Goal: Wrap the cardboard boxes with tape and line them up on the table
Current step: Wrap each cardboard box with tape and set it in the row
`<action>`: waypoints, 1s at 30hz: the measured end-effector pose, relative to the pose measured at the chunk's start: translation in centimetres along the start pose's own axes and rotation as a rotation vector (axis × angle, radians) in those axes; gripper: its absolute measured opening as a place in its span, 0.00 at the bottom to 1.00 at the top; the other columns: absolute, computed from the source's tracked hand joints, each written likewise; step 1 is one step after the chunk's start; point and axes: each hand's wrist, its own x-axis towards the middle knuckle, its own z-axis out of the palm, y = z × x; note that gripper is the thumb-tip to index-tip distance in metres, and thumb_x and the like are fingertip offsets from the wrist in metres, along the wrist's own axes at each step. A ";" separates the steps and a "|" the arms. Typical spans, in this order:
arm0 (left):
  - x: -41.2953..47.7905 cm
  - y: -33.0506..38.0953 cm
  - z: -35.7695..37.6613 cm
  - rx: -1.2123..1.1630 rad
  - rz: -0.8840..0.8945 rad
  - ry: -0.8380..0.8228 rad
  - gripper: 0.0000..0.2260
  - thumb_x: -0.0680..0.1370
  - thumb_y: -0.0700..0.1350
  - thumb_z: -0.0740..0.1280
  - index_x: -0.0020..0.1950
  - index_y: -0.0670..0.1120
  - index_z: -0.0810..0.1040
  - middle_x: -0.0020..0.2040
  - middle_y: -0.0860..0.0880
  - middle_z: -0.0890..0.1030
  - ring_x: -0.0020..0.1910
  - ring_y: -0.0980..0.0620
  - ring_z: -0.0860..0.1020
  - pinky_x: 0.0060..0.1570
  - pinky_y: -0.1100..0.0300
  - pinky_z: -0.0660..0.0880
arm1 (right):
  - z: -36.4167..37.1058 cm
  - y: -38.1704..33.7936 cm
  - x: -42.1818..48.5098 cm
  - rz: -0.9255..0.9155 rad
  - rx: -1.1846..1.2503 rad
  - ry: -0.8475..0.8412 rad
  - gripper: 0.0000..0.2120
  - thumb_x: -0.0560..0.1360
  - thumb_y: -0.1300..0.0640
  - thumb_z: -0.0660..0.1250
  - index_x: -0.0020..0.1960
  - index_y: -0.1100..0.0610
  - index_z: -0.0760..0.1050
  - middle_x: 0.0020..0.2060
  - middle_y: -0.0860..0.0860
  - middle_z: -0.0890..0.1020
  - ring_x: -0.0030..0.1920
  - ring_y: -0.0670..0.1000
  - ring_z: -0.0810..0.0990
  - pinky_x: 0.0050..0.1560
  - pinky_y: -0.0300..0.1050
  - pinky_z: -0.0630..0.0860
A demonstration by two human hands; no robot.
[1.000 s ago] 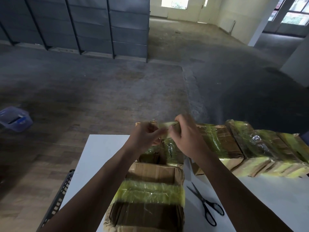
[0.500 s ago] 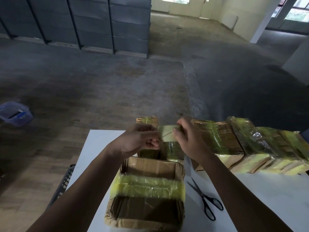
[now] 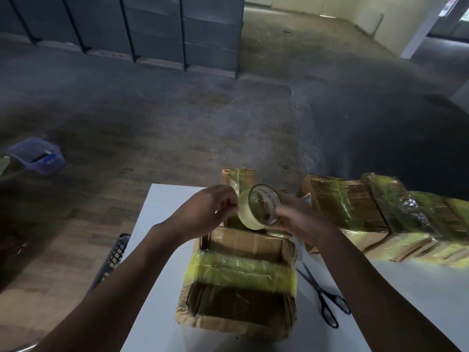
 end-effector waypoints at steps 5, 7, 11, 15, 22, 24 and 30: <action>-2.4 -2.2 0.1 0.201 -0.068 0.115 0.11 0.75 0.52 0.71 0.44 0.45 0.80 0.39 0.51 0.81 0.34 0.53 0.77 0.34 0.59 0.71 | 1.5 1.0 -0.1 -0.128 -0.636 0.187 0.24 0.63 0.57 0.69 0.59 0.48 0.76 0.50 0.49 0.83 0.53 0.50 0.81 0.55 0.55 0.79; -3.0 -2.9 0.7 0.113 -0.209 0.062 0.12 0.77 0.53 0.68 0.44 0.44 0.81 0.37 0.50 0.82 0.34 0.50 0.79 0.37 0.54 0.75 | 2.4 1.2 0.1 -0.190 -0.771 0.234 0.20 0.65 0.54 0.70 0.57 0.45 0.74 0.47 0.47 0.83 0.50 0.47 0.81 0.51 0.51 0.79; -4.2 -4.3 1.3 -0.241 -0.358 -0.109 0.08 0.80 0.44 0.66 0.42 0.52 0.80 0.36 0.48 0.84 0.31 0.53 0.81 0.40 0.50 0.79 | 3.9 2.3 0.2 -0.330 -0.737 0.258 0.15 0.74 0.64 0.67 0.50 0.45 0.70 0.42 0.43 0.79 0.41 0.37 0.79 0.36 0.27 0.72; -4.8 -5.0 1.1 -0.558 -0.345 -0.214 0.04 0.79 0.43 0.67 0.47 0.48 0.82 0.40 0.48 0.85 0.36 0.49 0.84 0.37 0.58 0.80 | 4.6 3.2 -0.1 -0.380 -0.756 0.282 0.12 0.75 0.67 0.66 0.52 0.53 0.70 0.47 0.54 0.79 0.45 0.47 0.78 0.36 0.29 0.73; -6.0 -5.5 1.5 -1.223 -0.591 -0.341 0.17 0.72 0.42 0.73 0.58 0.35 0.78 0.52 0.37 0.82 0.52 0.41 0.82 0.52 0.54 0.79 | 5.0 3.8 -0.5 -0.458 -0.805 0.284 0.12 0.73 0.70 0.65 0.53 0.59 0.69 0.46 0.55 0.75 0.45 0.48 0.75 0.38 0.27 0.69; -6.2 -5.1 1.9 -1.320 -0.636 -0.361 0.21 0.70 0.43 0.75 0.59 0.35 0.78 0.55 0.35 0.80 0.53 0.42 0.81 0.52 0.54 0.78 | 4.8 4.0 -0.9 -0.494 -0.851 0.278 0.15 0.72 0.70 0.65 0.53 0.56 0.68 0.44 0.49 0.73 0.44 0.46 0.73 0.39 0.26 0.68; -5.9 -2.4 3.6 -1.280 -0.763 -0.276 0.13 0.75 0.52 0.68 0.47 0.43 0.86 0.48 0.42 0.84 0.46 0.49 0.83 0.45 0.59 0.79 | 3.9 4.1 -2.0 -0.691 -0.962 0.259 0.13 0.70 0.70 0.67 0.52 0.61 0.70 0.42 0.39 0.68 0.45 0.36 0.73 0.38 0.32 0.72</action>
